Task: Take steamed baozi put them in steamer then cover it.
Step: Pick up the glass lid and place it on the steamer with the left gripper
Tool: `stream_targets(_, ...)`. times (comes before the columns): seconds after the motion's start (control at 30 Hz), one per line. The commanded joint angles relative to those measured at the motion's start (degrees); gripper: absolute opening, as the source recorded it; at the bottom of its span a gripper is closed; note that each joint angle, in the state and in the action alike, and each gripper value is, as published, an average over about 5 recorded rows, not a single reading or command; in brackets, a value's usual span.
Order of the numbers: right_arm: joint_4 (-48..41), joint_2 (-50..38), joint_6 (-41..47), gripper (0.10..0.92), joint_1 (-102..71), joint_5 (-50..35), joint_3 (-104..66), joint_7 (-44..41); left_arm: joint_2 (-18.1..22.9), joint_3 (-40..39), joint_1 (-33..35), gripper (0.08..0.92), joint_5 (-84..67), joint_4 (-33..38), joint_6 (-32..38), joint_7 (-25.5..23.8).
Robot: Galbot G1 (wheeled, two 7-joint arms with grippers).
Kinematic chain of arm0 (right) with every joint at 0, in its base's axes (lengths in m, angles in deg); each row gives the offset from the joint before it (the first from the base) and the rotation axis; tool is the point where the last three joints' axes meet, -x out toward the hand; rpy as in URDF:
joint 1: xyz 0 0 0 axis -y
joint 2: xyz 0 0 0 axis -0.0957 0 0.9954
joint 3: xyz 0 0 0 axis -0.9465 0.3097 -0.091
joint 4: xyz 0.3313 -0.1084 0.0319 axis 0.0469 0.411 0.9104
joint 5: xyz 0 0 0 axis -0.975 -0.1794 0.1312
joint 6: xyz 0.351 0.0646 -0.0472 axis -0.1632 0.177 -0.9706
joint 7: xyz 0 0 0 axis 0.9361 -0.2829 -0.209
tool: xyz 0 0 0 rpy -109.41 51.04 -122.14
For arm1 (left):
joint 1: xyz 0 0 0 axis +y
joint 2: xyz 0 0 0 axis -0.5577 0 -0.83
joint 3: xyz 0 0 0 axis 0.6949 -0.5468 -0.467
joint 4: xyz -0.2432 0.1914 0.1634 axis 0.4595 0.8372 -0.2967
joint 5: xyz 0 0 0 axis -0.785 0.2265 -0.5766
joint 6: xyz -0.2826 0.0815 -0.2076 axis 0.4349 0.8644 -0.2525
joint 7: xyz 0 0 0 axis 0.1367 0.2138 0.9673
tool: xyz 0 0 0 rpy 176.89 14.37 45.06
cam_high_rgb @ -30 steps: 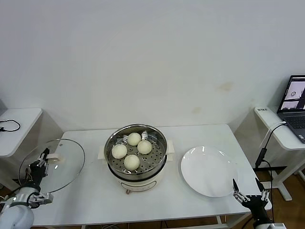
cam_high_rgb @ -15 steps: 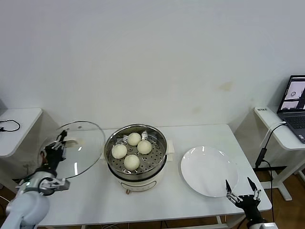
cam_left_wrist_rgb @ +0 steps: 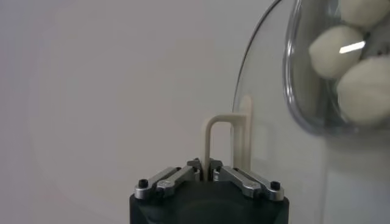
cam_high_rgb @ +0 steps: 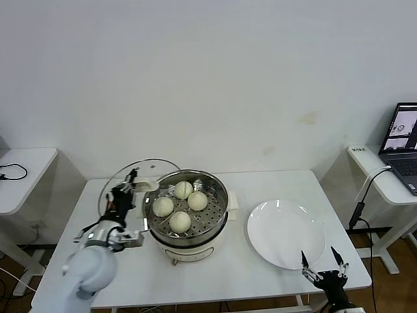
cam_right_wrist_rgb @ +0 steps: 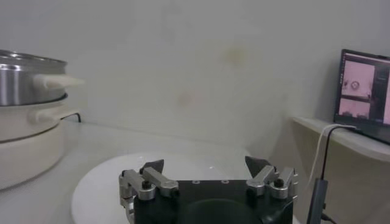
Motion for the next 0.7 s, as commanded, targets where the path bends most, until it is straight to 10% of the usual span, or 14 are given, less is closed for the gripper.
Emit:
stream_targets(0.03,-1.3,1.0,-0.2,0.823,0.3,5.2,0.4,0.8,9.3,-11.8,-10.4,0.147,16.8,-3.0,-5.9,-8.7)
stream_targets(0.7,-2.8,1.6,-0.6,0.823,0.5,6.9,1.1,0.9,14.0,-16.3,-10.4,0.147,20.9,-5.3,-9.8,-15.4)
